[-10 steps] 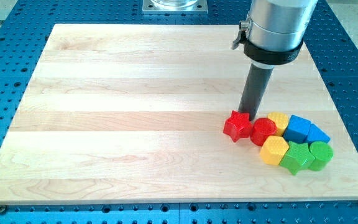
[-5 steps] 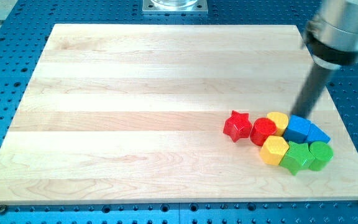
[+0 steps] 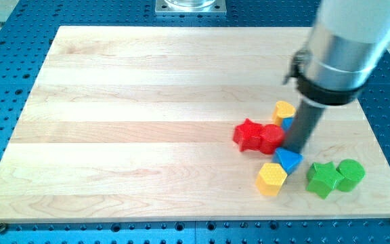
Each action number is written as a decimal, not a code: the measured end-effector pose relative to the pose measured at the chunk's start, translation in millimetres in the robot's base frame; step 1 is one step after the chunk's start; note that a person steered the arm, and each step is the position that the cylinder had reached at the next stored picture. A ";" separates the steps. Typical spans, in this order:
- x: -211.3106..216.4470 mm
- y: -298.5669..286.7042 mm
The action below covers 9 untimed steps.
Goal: Move the red blocks to the right center
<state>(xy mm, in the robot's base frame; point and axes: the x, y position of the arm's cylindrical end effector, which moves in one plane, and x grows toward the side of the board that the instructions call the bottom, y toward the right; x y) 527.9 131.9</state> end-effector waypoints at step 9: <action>-100.4 -46.1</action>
<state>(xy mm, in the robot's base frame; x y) 427.5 85.8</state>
